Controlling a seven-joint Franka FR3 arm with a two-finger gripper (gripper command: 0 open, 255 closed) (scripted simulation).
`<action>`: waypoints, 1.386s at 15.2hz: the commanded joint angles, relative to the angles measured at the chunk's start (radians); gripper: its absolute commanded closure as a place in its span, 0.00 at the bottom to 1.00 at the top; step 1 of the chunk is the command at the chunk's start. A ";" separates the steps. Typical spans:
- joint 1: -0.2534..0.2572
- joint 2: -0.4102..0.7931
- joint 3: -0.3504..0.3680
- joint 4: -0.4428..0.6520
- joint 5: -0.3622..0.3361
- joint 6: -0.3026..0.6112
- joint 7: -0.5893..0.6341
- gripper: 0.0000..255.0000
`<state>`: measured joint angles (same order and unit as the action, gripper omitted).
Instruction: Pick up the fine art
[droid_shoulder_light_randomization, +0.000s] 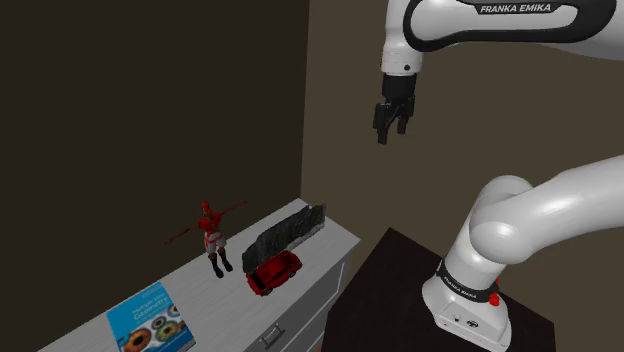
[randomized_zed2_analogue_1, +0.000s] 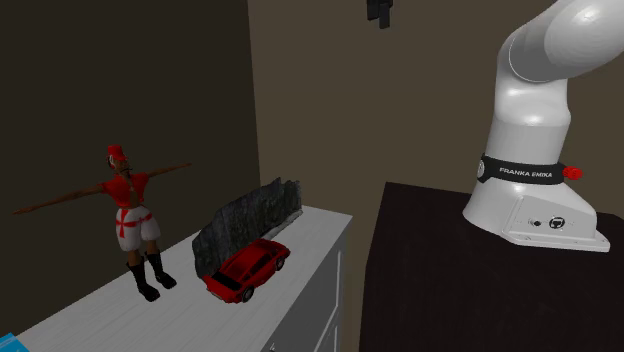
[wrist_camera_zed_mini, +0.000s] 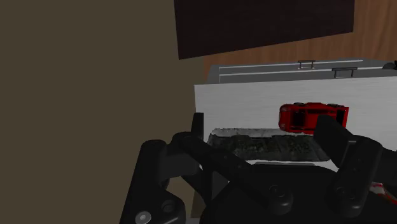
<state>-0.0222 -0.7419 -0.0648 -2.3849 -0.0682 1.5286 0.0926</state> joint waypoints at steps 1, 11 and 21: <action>0.000 0.000 0.000 0.000 0.000 0.000 0.000 0.00; -0.034 0.155 0.217 -0.124 0.151 0.266 0.499 0.00; -0.088 0.510 0.393 -0.064 0.184 0.557 0.988 0.00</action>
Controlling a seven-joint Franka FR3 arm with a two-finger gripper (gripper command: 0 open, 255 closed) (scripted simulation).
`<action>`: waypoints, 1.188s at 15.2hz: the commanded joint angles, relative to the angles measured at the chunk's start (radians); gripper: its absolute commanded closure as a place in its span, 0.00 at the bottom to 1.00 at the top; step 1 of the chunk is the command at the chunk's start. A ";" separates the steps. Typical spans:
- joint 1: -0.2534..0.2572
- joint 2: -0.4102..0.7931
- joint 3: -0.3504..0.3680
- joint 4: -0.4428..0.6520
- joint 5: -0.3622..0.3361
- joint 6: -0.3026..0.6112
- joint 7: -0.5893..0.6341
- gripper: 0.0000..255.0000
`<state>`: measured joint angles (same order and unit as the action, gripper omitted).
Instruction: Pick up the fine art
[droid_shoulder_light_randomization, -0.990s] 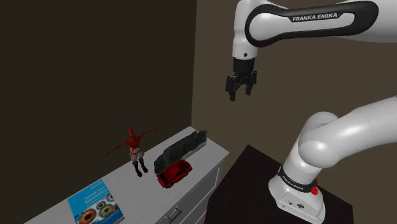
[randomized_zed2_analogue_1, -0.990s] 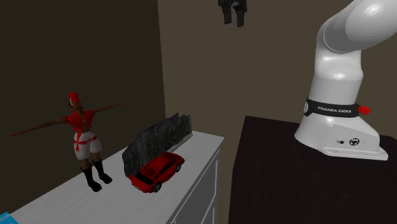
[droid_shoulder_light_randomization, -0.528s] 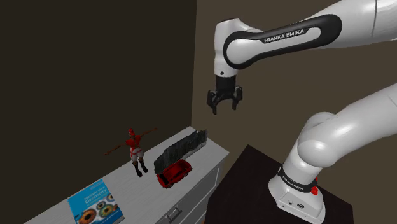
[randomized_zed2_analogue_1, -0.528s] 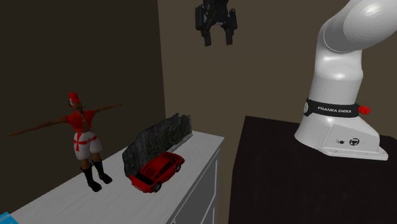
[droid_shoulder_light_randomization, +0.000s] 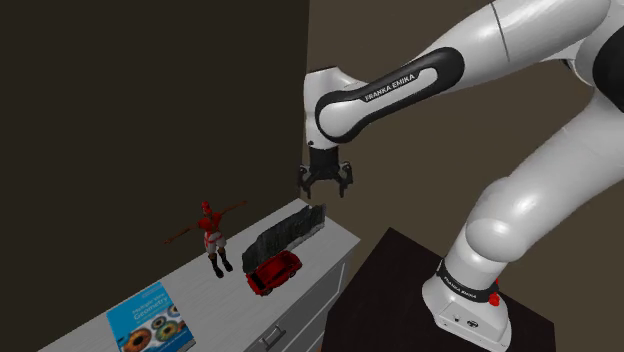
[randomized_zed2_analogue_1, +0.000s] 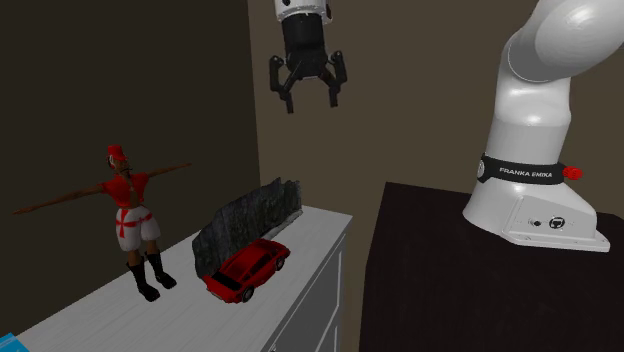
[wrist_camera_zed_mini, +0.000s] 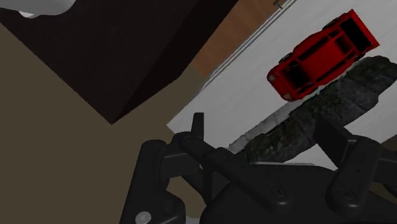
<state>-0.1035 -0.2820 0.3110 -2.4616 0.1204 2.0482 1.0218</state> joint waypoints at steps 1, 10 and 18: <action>-0.013 0.092 0.029 0.028 -0.013 0.063 0.109 0.00; -0.014 0.484 0.037 0.223 -0.152 0.237 0.561 0.00; 0.049 0.797 -0.066 0.463 -0.223 0.304 0.868 0.00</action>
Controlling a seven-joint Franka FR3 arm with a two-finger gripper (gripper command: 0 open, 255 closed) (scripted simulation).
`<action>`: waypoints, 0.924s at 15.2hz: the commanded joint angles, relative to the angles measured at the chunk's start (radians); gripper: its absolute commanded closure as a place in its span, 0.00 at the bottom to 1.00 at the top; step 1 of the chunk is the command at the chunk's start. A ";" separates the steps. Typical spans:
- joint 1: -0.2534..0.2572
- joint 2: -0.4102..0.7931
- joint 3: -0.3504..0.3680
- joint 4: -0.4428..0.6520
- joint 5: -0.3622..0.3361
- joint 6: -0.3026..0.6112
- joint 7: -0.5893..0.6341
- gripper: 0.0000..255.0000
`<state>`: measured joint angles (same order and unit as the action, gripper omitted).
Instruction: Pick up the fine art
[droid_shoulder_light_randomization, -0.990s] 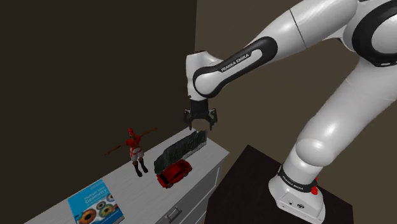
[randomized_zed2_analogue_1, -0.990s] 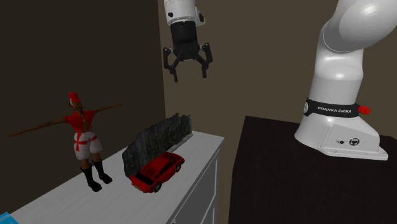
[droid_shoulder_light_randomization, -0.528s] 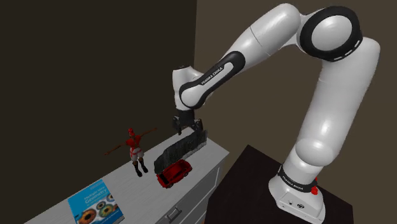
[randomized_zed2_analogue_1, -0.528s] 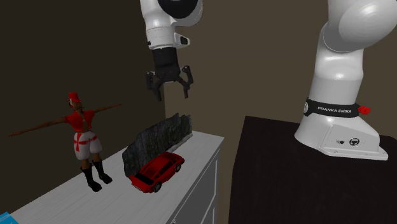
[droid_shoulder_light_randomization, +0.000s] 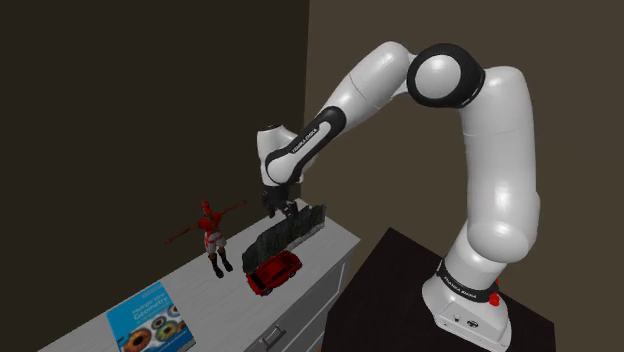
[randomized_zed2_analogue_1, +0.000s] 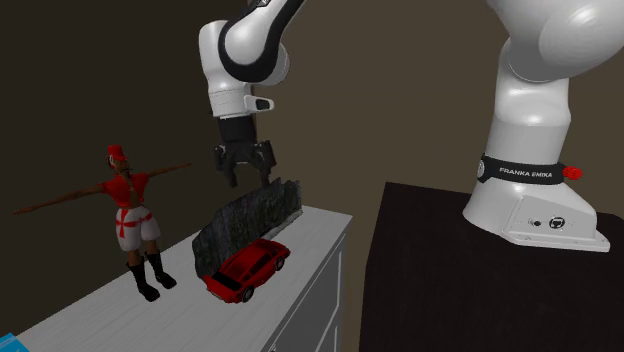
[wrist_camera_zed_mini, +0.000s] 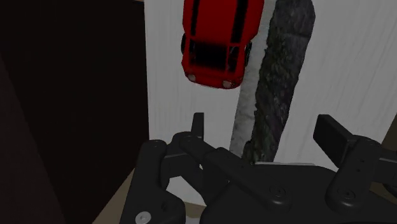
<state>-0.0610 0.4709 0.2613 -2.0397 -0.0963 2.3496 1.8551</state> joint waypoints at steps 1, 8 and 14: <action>0.014 0.081 -0.030 0.074 -0.007 0.007 0.066 0.00; 0.027 0.163 -0.050 0.102 -0.021 0.062 0.085 0.00; 0.031 0.181 -0.053 0.107 -0.025 0.075 0.088 1.00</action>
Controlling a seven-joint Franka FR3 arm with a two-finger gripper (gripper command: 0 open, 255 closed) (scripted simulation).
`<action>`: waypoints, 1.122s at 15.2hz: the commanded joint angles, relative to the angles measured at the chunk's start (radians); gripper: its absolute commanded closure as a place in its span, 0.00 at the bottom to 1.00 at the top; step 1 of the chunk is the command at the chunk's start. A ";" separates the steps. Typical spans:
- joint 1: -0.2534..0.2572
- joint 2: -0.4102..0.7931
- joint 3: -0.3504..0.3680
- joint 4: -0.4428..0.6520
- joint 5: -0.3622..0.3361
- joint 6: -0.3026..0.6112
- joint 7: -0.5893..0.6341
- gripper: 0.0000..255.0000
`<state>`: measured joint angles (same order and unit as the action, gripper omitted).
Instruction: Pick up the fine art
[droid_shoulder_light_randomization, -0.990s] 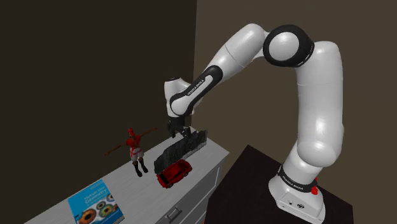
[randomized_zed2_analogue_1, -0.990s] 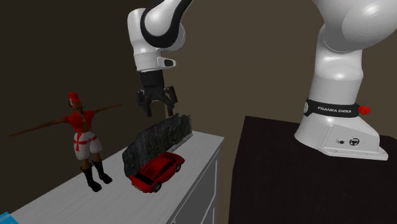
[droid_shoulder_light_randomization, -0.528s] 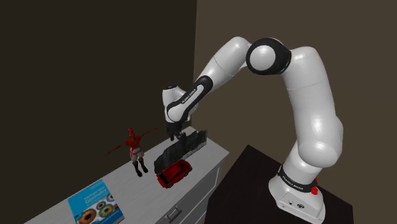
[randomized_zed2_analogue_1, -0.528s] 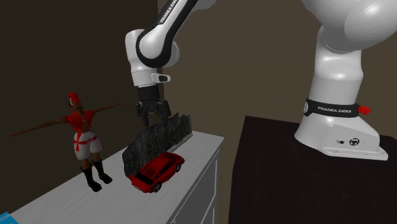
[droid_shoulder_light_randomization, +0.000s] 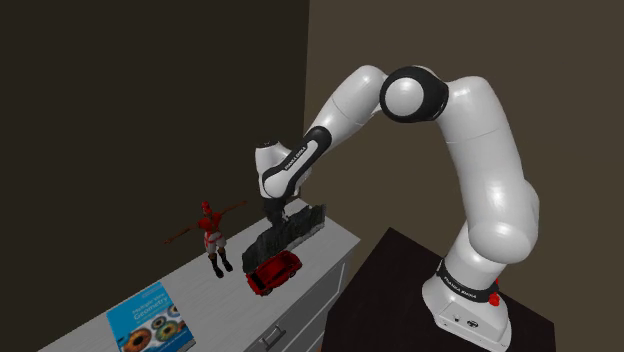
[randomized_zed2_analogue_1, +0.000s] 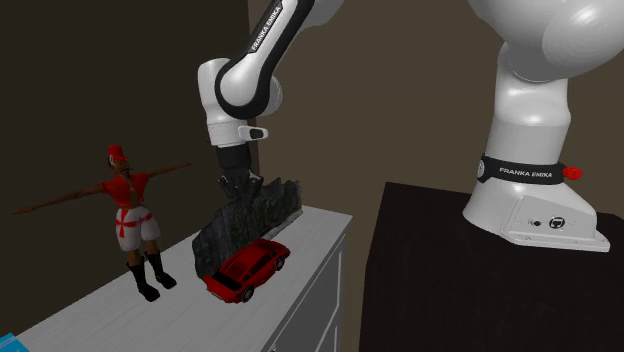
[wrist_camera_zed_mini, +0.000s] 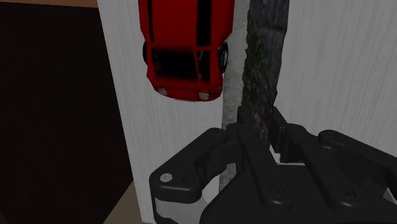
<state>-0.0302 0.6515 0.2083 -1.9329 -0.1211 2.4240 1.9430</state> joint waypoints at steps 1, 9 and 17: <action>0.000 0.000 0.000 0.000 0.000 0.000 0.000 1.00; -0.005 -0.023 0.004 -0.007 0.005 -0.016 -0.003 1.00; -0.017 -0.110 0.021 -0.021 0.025 -0.088 -0.013 1.00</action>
<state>-0.0477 0.5497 0.2271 -1.9561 -0.0984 2.3462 1.9300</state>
